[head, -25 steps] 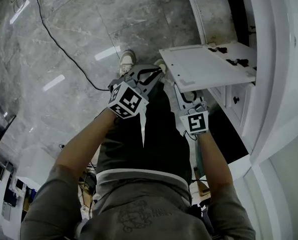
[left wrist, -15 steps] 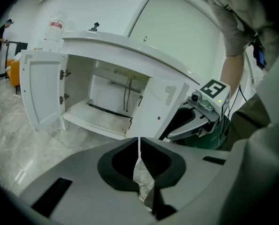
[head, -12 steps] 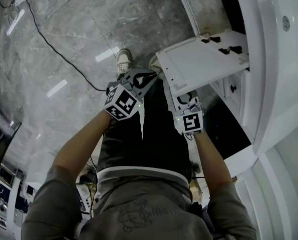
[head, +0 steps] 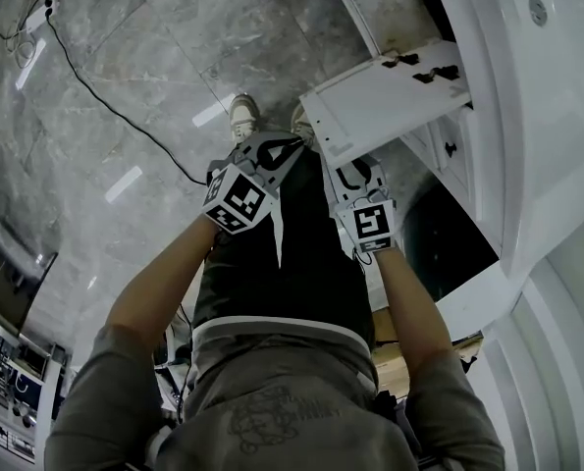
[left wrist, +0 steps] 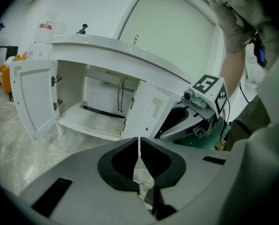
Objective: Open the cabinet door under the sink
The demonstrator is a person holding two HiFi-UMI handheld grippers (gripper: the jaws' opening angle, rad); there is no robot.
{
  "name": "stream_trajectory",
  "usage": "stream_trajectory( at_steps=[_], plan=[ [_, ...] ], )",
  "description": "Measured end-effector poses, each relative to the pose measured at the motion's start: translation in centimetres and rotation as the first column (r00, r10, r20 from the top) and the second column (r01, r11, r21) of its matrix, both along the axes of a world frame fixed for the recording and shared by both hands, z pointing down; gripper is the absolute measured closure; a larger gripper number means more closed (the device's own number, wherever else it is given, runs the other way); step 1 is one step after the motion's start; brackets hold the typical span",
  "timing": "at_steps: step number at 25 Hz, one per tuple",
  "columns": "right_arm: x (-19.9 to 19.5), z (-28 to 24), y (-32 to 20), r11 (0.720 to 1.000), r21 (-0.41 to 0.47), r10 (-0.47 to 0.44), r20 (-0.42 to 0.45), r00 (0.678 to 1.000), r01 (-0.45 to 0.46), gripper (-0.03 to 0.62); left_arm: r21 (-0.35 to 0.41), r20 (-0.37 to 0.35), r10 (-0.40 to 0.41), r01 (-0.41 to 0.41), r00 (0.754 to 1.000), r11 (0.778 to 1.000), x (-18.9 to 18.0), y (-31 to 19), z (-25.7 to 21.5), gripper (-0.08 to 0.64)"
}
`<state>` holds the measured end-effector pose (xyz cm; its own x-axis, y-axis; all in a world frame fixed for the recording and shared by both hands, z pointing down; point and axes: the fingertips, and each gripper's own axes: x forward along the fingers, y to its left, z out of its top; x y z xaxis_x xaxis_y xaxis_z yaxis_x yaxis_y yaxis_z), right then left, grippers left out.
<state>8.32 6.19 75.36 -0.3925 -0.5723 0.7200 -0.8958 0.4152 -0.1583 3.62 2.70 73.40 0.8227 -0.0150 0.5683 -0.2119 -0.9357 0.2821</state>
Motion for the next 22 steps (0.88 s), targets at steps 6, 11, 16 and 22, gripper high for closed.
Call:
stream_trajectory(
  at_steps=[6,11,16,22],
  plan=[
    [0.9,-3.5,1.4,0.998,-0.036,0.053,0.011,0.999,-0.052,0.495,0.016,0.026,-0.040,0.039,0.999,0.999,-2.1,-0.6,-3.4,0.532],
    [1.8,-7.8,1.8,0.998,-0.014,0.055,0.010,0.998,-0.055,0.502,0.036,0.017,-0.021,0.020,1.000,0.999,-2.5,-1.0,-7.4,0.532],
    [2.4,-12.3,0.6,0.996,0.043,0.082,0.009,0.997,-0.083,0.520,0.057,-0.006,-0.036,0.036,0.999,0.998,-2.3,-1.8,-11.9,0.532],
    [1.6,-18.2,-3.9,0.986,0.160,0.052,0.002,0.999,-0.052,0.534,0.070,-0.053,-0.072,0.075,0.996,0.995,-1.7,-2.7,-17.8,0.532]
  ],
)
